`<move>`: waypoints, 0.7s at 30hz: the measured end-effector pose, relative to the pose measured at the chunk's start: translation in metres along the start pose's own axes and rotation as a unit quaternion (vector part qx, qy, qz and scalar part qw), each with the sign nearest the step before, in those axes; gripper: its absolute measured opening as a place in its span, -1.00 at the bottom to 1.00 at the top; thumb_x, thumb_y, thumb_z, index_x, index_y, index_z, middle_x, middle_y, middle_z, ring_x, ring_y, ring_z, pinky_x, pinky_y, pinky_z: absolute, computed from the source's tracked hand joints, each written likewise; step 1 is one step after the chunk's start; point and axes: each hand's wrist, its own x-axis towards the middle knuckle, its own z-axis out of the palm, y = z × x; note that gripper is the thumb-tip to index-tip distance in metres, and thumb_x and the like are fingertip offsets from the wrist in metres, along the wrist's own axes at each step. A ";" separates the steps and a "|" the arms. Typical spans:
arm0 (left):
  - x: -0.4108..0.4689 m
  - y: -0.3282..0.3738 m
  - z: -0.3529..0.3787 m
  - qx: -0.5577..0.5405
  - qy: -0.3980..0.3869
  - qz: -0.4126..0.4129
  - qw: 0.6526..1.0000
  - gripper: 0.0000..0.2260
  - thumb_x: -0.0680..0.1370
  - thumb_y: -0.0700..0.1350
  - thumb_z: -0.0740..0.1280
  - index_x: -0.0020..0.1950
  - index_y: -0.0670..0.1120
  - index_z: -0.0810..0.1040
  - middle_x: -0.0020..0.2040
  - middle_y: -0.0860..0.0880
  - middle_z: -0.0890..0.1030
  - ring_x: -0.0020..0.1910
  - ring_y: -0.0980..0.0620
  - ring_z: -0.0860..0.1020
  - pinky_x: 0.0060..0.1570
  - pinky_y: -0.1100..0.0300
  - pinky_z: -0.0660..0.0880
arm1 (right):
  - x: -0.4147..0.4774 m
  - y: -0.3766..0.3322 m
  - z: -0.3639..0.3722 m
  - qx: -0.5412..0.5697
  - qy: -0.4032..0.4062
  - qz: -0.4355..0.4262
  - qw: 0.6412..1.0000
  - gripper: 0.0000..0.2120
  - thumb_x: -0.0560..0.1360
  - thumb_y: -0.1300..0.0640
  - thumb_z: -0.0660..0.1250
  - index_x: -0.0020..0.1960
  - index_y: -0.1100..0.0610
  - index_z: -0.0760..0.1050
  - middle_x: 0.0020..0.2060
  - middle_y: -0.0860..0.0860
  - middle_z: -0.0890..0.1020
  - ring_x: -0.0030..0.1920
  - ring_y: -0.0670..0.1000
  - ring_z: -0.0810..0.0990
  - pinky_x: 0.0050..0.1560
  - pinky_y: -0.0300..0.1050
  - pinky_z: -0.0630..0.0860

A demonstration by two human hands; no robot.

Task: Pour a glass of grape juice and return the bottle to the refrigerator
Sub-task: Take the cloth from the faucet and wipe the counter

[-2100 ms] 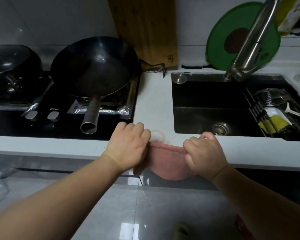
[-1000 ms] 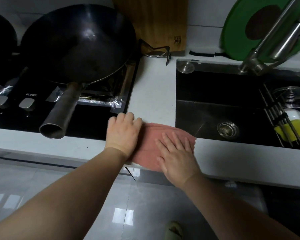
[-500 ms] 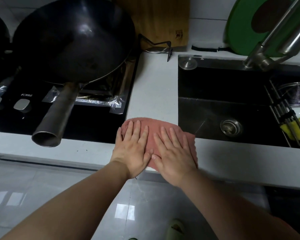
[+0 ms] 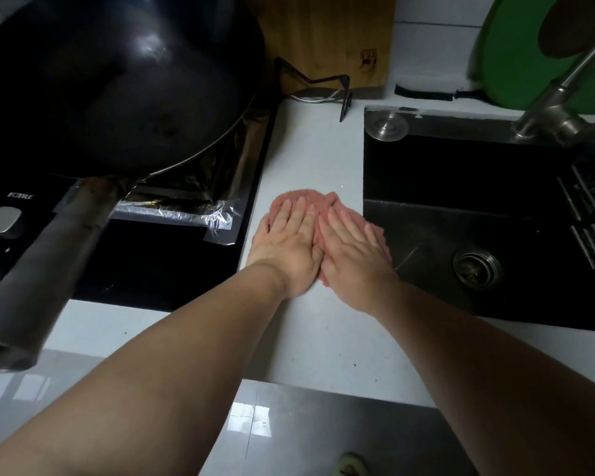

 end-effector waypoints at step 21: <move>-0.137 0.026 0.020 -0.086 -0.008 0.035 0.996 -0.30 0.49 0.31 -0.05 0.58 0.02 0.10 0.60 -0.02 0.03 0.56 0.00 -0.05 0.46 0.09 -0.08 | -0.141 -0.021 -0.020 -0.058 0.102 -0.079 0.990 -0.75 0.32 0.09 0.15 -0.25 0.12 0.59 -0.30 0.05 0.62 -0.20 0.14 0.59 -0.08 0.00 0.46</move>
